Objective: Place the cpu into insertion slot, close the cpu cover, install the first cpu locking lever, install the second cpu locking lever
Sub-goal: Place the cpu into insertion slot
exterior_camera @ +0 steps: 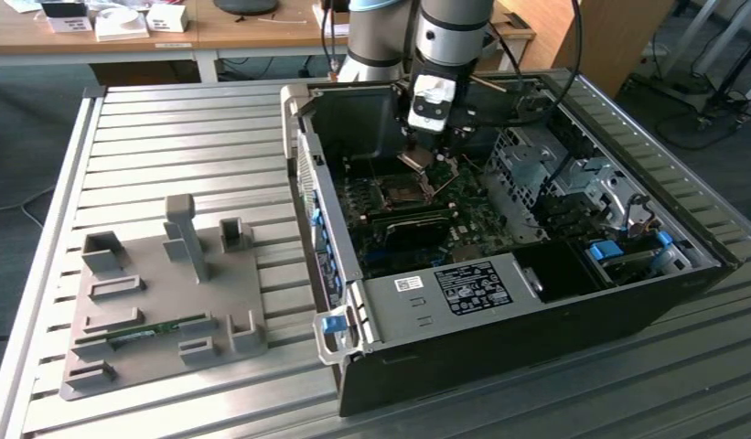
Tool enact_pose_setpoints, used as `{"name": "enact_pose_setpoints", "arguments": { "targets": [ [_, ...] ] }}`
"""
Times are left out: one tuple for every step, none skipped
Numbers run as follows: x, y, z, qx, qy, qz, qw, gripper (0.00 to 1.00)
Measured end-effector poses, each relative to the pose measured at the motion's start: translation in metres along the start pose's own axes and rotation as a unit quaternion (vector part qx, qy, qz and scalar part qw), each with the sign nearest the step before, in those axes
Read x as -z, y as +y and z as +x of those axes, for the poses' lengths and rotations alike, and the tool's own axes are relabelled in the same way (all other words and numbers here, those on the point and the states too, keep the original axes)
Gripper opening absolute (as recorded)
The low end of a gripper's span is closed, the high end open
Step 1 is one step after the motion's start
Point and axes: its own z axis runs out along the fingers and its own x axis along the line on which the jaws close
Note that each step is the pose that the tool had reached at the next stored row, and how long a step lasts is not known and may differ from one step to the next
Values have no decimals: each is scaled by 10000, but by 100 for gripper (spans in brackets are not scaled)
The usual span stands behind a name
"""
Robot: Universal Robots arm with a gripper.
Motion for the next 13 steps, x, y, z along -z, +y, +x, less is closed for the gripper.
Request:
{"name": "enact_pose_setpoints", "arguments": {
  "targets": [
    [-4, 0, 0, -90, -10, -3, 10000, 54],
    [-7, -1, 0, -187, -20, -6, 9998, 54],
    [-11, -1, 0, -276, -30, -9, 9996, 54],
    [-14, -1, 0, -365, -40, -11, 9993, 54],
    [-18, -2, 0, -455, -50, -14, 9990, 54],
    [-21, -2, -1, -544, -60, -17, 9985, 54],
    [-25, -3, -1, -633, -70, -19, 9980, 54],
    [-28, -3, -1, -723, -80, -22, 9974, 54],
    [-32, -4, -1, -811, -90, -25, 9967, 54],
    [-36, -4, -1, -909, -100, -28, 9958, 54],
    [-39, -4, -1, -995, -110, -31, 9950, 54],
    [-42, -5, -1, -1083, -120, -33, 9940, 54],
    [-46, -5, -1, -1172, -130, -36, 9930, 54]
  ]
}}
